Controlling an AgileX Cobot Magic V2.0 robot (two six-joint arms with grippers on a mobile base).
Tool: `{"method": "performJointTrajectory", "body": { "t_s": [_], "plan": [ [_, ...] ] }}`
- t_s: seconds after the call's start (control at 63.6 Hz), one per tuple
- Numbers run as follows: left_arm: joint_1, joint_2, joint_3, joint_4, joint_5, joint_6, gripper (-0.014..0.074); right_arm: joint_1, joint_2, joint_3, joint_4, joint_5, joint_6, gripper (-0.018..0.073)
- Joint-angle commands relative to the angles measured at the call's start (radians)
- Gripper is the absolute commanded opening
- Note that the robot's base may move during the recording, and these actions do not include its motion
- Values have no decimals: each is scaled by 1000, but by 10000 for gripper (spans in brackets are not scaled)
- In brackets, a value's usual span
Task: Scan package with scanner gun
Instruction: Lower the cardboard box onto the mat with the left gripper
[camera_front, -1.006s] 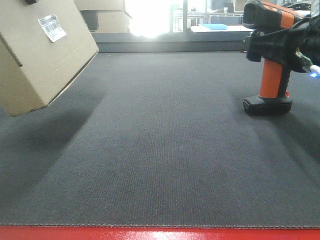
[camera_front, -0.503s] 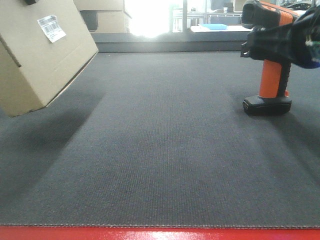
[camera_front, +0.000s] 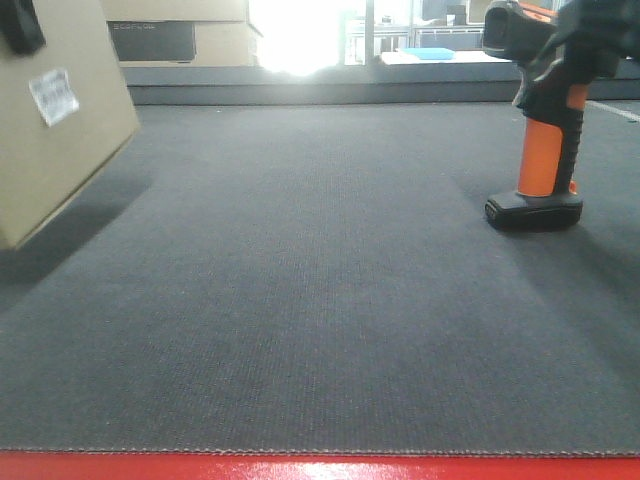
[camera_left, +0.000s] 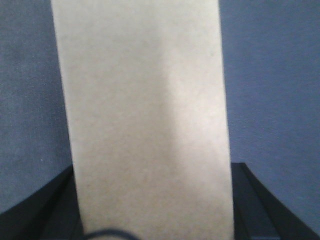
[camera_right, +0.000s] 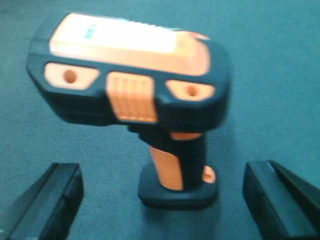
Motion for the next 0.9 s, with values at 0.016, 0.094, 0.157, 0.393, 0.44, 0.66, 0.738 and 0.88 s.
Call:
{"method": "performJointTrajectory", "body": {
  "t_s": [0.016,0.094,0.157,0.393,0.44,0.66,0.738,0.88],
  "plan": [
    [4,33,-8,24,-32,-11,-111,-29,-69,-3,-38,67,-8,402],
    [4,60,-8,32,-36,-32,-111,-39,-123,-3,-77,115,-8,226],
    [4,74,-8,39,-36,-36,-111,-40,-163,-3,-109,142,-8,76],
    [4,125,-8,42,-24,-36,-111,-40,-302,-3,-143,193,-8,-154],
    [4,130,-8,42,-24,-36,-111,-43,-328,-3,-143,193,-8,-154],
    [4,138,-8,42,-8,-36,28,-101,-411,-3,-147,195,-8,-154],
    [4,138,-8,42,12,-36,183,-135,-432,-3,-147,208,-8,-154],
    [4,126,-8,42,17,-36,556,-162,-449,-3,-147,247,-8,-154]
  ]
}}
